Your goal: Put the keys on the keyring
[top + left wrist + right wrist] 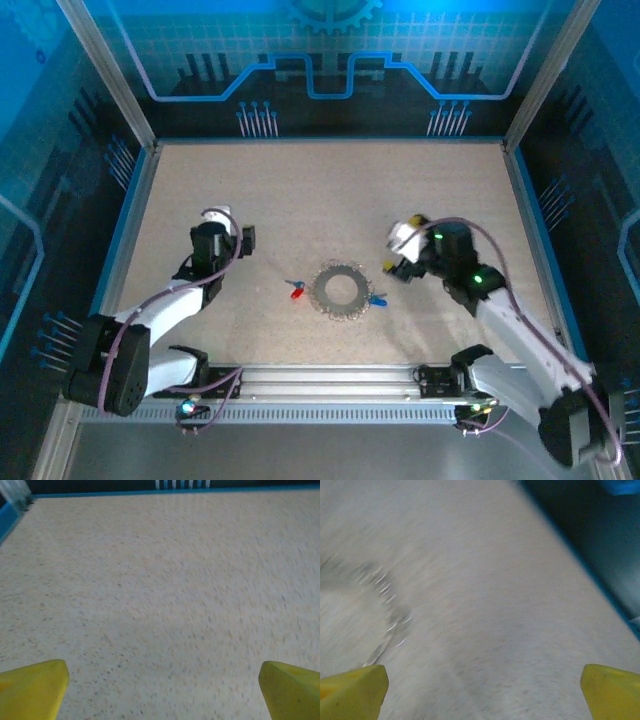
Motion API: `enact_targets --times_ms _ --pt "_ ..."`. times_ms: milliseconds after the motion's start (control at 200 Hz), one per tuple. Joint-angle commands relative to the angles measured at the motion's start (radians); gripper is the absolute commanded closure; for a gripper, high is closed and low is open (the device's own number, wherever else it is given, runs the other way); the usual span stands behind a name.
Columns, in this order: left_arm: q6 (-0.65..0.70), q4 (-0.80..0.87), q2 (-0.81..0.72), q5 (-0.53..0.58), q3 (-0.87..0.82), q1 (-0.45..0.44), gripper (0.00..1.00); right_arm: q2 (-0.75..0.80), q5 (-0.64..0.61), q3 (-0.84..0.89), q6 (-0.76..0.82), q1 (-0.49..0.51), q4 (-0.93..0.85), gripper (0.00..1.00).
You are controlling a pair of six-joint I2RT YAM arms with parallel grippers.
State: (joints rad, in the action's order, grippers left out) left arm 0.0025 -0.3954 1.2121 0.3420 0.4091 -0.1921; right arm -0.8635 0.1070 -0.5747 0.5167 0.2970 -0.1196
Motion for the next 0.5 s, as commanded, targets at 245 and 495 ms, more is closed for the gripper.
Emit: enact_targets --times_ms 245,495 --pt "0.096 -0.481 0.130 -0.034 -0.111 0.004 0.01 -0.007 -0.078 0.347 -0.519 -0.234 0.700 0.00" --pt "0.004 -0.999 0.407 -0.074 -0.226 0.139 0.01 -0.300 -0.019 0.375 -0.523 -0.287 0.953 0.00"
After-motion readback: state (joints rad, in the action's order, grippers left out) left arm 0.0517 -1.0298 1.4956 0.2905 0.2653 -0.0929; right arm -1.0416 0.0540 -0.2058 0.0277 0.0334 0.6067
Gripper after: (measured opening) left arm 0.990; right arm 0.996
